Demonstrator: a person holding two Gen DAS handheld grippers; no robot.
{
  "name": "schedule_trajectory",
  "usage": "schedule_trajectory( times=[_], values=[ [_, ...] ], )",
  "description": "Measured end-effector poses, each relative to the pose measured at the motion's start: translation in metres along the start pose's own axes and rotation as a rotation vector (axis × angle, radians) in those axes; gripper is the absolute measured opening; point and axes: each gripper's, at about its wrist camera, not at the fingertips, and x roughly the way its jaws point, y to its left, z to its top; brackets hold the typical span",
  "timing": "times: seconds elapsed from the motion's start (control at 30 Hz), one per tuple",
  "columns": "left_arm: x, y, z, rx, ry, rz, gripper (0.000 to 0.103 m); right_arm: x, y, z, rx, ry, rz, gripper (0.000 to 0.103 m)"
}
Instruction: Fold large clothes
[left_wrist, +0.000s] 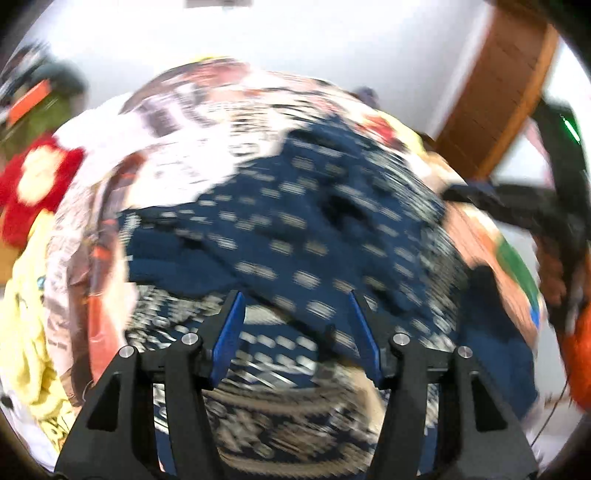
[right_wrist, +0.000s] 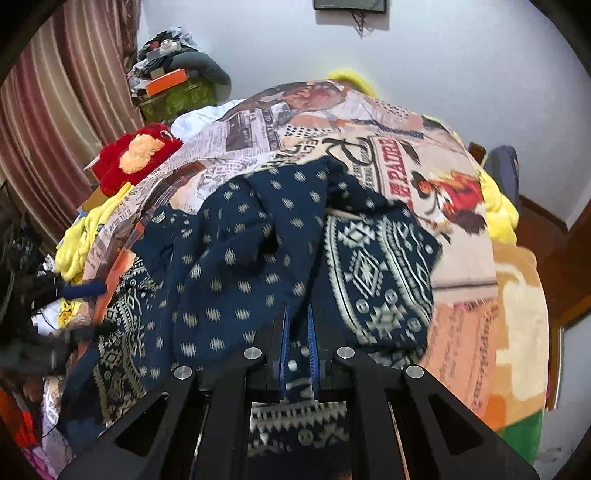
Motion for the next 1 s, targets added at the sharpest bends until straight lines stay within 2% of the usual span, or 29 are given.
schedule_trajectory(
  times=[0.13, 0.27, 0.33, 0.37, 0.4, 0.47, 0.5, 0.53, 0.63, 0.73, 0.8, 0.93, 1.0],
  values=[
    [0.032, 0.042, 0.017, -0.143, 0.026, -0.010, 0.056, 0.021, 0.011, 0.012, -0.020, -0.001, 0.011, 0.006],
    [0.080, 0.069, 0.028, -0.286, 0.083, -0.129, 0.056, 0.045, 0.020, 0.015, -0.047, 0.025, 0.015, 0.006],
    [0.102, 0.077, 0.030, -0.340, 0.118, -0.163, 0.056, 0.060, 0.024, 0.013, -0.073, 0.049, 0.006, 0.006],
    [0.114, 0.080, 0.032, -0.365, 0.132, -0.180, 0.049, 0.067, 0.024, 0.012, -0.084, 0.063, 0.000, 0.006],
    [0.123, 0.081, 0.033, -0.373, 0.135, -0.186, 0.027, 0.075, 0.024, 0.010, -0.098, 0.081, -0.010, 0.006],
    [0.130, 0.081, 0.039, -0.355, 0.133, -0.143, 0.007, 0.091, 0.019, 0.005, -0.106, 0.121, -0.035, 0.006],
    [0.128, 0.081, 0.042, -0.347, 0.120, -0.133, 0.004, 0.098, 0.015, 0.002, -0.099, 0.144, -0.043, 0.006],
    [0.123, 0.082, 0.045, -0.338, 0.090, -0.109, 0.004, 0.106, 0.008, -0.001, -0.077, 0.167, -0.033, 0.006],
    [0.096, 0.086, 0.057, -0.301, -0.020, 0.006, 0.003, 0.106, -0.011, -0.004, 0.003, 0.158, 0.049, 0.006],
    [0.075, 0.098, 0.065, -0.297, -0.076, 0.053, 0.003, 0.103, -0.022, -0.003, 0.030, 0.168, 0.067, 0.006],
    [0.078, 0.102, 0.067, -0.270, -0.056, 0.084, 0.003, 0.101, -0.022, -0.004, 0.019, 0.167, 0.062, 0.006],
    [0.104, 0.091, 0.057, -0.164, 0.054, 0.172, 0.005, 0.085, -0.015, -0.001, -0.006, 0.123, 0.039, 0.006],
    [0.113, 0.082, 0.048, -0.114, 0.104, 0.176, 0.005, 0.073, -0.011, 0.002, -0.017, 0.086, 0.034, 0.006]
  ],
)
